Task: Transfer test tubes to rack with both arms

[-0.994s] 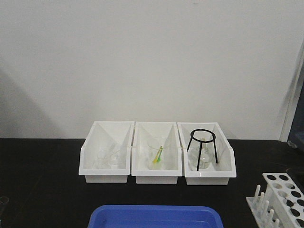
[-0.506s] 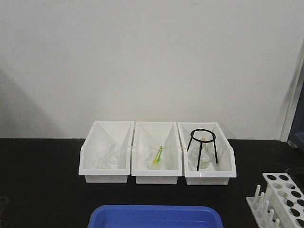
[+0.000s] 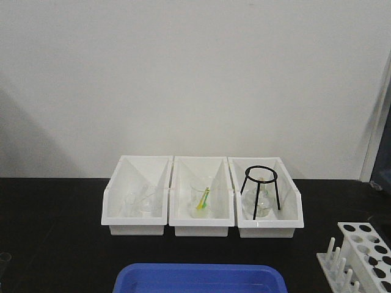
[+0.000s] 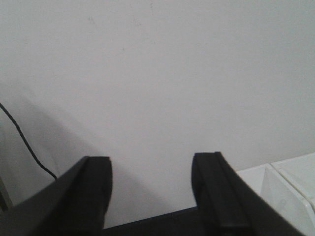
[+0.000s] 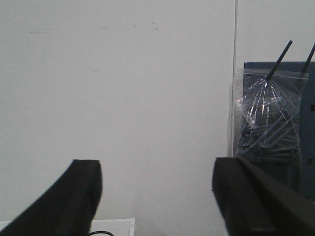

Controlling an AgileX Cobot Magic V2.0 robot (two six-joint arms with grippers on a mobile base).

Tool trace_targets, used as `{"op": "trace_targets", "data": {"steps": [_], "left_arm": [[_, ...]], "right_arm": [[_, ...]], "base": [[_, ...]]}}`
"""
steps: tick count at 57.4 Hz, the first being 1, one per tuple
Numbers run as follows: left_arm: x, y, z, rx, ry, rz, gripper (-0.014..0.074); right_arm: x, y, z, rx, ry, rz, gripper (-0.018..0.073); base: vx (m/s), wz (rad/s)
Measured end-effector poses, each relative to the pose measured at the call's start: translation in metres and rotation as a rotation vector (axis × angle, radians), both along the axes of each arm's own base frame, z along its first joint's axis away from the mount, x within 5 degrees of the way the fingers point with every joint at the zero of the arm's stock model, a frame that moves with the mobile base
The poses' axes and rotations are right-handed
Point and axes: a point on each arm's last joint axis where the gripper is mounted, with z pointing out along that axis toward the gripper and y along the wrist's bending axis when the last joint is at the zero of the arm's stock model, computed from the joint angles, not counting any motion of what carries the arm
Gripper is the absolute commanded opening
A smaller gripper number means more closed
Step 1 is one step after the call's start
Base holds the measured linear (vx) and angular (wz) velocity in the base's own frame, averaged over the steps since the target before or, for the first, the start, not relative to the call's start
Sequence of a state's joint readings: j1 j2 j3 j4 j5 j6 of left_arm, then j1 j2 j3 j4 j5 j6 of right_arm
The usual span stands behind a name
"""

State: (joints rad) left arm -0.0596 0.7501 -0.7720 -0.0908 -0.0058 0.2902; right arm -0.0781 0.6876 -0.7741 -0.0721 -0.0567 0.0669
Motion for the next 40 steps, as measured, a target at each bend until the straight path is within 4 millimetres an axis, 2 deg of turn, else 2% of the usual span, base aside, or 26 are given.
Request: {"op": "trace_targets", "data": {"steps": [11, 19, 26, 33, 40], "left_arm": [[0.006, 0.000, -0.002, -0.004, 0.004, 0.001, 0.0589], [0.006, 0.000, 0.000, -0.042, -0.020, -0.001, 0.0579], [0.008, 0.000, -0.002, -0.008, -0.012, 0.003, 0.0575], [0.013, 0.000, -0.021, 0.062, 0.052, 0.008, 0.0575], [0.014, -0.001, -0.062, 0.106, 0.182, 0.004, 0.0575]], "right_arm": [[0.000, 0.000, 0.000, 0.000, 0.000, 0.000, 0.0653], [0.000, 0.000, 0.000, 0.000, 0.000, 0.000, 0.0611], [0.000, 0.000, 0.000, 0.000, 0.000, 0.000, 0.0559], [0.000, 0.000, -0.001, 0.001, 0.007, 0.000, 0.0507], [0.000, 0.000, -0.001, 0.001, 0.016, -0.001, 0.0465]], "base": [[0.00, 0.00], [0.00, 0.00], [0.00, 0.00], [0.00, 0.00], [0.00, 0.00]]}}
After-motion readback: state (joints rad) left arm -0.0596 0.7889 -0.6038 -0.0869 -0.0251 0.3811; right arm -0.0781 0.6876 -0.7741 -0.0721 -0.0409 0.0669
